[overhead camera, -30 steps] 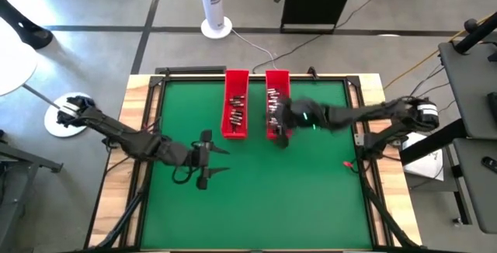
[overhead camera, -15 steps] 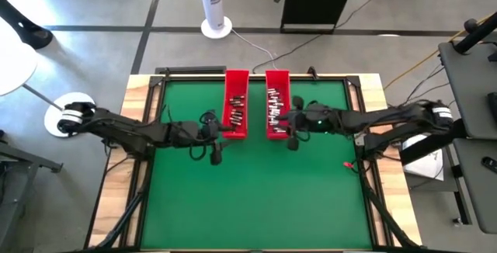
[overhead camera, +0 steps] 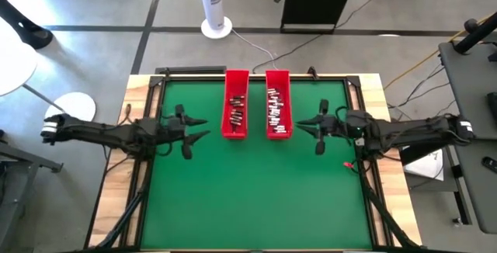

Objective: Sort batteries
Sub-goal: Return to Home Position

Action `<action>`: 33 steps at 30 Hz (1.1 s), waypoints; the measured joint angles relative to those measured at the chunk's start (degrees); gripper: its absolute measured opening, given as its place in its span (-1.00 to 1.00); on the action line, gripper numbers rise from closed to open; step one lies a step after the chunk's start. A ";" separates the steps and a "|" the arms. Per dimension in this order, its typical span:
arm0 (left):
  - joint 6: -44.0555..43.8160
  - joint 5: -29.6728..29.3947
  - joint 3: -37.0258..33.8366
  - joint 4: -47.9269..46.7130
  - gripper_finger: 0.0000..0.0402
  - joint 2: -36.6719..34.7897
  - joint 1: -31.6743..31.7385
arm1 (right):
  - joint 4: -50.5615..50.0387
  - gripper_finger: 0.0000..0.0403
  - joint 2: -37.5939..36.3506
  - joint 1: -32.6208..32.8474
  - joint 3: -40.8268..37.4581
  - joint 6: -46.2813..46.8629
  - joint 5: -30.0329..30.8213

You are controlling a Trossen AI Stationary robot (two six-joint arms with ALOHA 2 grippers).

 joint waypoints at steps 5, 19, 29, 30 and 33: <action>-2.03 -0.42 -2.18 -8.75 -0.23 -13.59 0.00 | 3.05 -0.90 -9.12 0.01 -6.58 3.35 0.13; -3.28 1.31 -11.09 -12.29 -0.23 -34.66 -0.11 | -7.06 -0.94 -39.63 0.09 -17.19 9.61 -0.49; -3.24 -1.70 -11.16 -12.96 -0.23 -35.40 -0.15 | -9.73 -0.94 -38.52 0.16 -17.20 10.92 -4.73; -3.17 -2.26 -11.16 -13.42 -0.23 -35.22 -0.15 | -10.70 -0.94 -38.32 0.16 -17.20 10.83 -3.47; -3.66 -3.13 -11.16 -15.04 -0.23 -34.77 -0.13 | -15.12 -0.94 -37.65 0.16 -17.20 10.71 2.18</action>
